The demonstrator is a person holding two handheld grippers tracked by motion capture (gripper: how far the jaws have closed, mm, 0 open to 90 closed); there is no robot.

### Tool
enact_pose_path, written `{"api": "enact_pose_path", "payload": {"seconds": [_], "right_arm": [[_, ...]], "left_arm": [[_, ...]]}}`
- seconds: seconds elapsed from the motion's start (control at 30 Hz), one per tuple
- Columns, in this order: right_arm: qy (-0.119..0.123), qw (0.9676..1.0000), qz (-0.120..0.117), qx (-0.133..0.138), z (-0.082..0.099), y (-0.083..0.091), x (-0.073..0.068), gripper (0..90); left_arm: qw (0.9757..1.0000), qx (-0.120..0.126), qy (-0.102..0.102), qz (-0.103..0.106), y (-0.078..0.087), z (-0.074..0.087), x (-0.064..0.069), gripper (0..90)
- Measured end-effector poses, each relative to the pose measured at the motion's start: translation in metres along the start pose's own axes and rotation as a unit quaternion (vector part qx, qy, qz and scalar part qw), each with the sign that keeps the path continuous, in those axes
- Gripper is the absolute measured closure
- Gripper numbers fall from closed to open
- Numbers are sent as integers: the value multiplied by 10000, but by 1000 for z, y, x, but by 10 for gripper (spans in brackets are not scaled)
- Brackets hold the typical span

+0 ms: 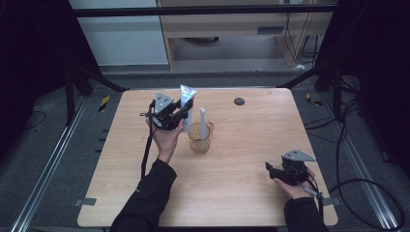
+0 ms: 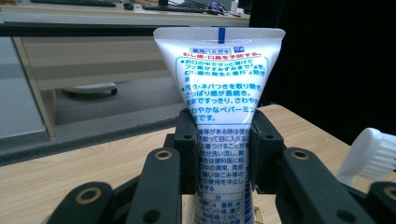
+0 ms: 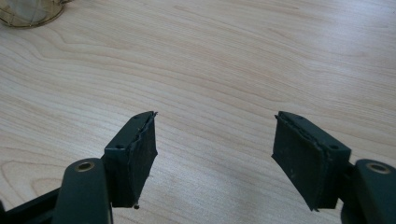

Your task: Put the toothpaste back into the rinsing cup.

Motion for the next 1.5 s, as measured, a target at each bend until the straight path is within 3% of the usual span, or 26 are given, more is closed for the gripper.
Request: {"api": "enact_pose_path", "payload": {"seconds": [0.27, 0.73, 1.5], "right_arm": [[-34, 10000, -6, -1, 0, 0, 0, 303], [43, 10000, -2, -9, 1, -1, 0, 304], [26, 10000, -26, -73, 1, -2, -2, 304]], "left_arm": [[9999, 84, 10, 101, -11, 5, 5, 688], [9998, 18, 17, 198, -24, 16, 10, 686], [9994, -262, 10, 212, -32, 50, 10, 678]]}}
Point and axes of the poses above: each handheld gripper's, and its own axes: y roughly backward along the jaws, z roughly out of its underside, x roughly to its right, the point moved 1 cm from there along -y, roughly forward along the jaws, and after that the axes turned 5 degrees about y, right-handed, at the moved point
